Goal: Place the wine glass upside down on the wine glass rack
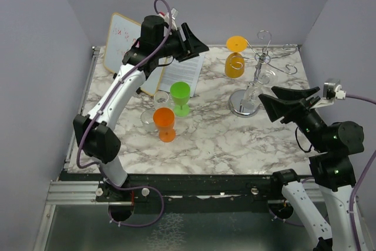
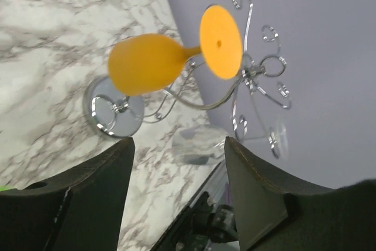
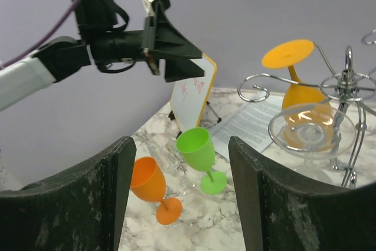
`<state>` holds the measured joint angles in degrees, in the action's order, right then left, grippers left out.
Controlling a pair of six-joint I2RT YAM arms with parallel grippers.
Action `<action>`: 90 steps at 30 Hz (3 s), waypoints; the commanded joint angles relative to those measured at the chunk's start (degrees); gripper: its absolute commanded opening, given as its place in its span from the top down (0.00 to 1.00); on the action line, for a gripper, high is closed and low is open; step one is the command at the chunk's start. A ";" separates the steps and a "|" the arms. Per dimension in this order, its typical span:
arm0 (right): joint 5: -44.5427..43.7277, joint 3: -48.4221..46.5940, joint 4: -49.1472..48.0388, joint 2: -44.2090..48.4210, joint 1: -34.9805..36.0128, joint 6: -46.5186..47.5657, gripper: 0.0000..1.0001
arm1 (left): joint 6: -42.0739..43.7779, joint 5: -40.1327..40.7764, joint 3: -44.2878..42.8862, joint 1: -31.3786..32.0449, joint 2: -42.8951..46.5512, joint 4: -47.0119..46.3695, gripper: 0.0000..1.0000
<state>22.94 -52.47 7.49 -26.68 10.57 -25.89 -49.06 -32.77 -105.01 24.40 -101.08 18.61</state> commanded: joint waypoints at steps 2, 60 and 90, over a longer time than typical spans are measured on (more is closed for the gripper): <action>-3.06 -1.76 6.85 -1.14 0.33 -1.10 0.30 | 14.37 12.38 12.46 -0.23 11.17 10.17 0.33; -2.44 19.06 18.09 9.65 0.33 -36.68 0.39 | 27.56 43.18 29.11 28.10 19.57 5.48 1.00; 3.40 29.02 21.38 -2.02 0.29 -71.27 0.47 | 33.06 45.61 54.41 46.86 27.27 -36.32 1.00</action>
<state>23.35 -25.04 32.03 -26.44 10.57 -92.71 -17.34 13.56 -48.86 69.93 -70.41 -13.43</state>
